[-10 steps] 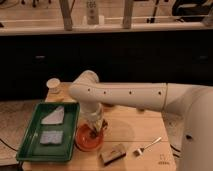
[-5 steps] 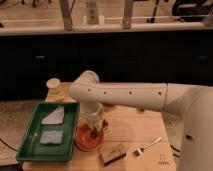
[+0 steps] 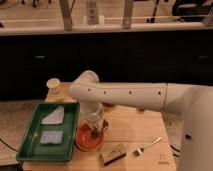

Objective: Place grapes in red bowl

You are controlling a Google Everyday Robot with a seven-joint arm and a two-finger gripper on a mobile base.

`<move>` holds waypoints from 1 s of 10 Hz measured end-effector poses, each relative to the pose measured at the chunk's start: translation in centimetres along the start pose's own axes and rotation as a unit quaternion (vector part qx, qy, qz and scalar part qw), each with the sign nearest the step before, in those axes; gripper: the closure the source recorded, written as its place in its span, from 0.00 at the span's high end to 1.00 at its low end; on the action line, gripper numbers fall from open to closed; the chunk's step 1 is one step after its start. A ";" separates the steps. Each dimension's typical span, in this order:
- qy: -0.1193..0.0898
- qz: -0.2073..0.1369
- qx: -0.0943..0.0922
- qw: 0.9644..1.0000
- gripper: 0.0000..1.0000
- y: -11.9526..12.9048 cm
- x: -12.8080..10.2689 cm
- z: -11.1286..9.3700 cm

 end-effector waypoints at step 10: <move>0.000 0.003 -0.005 1.000 0.21 0.0 0.0 0.1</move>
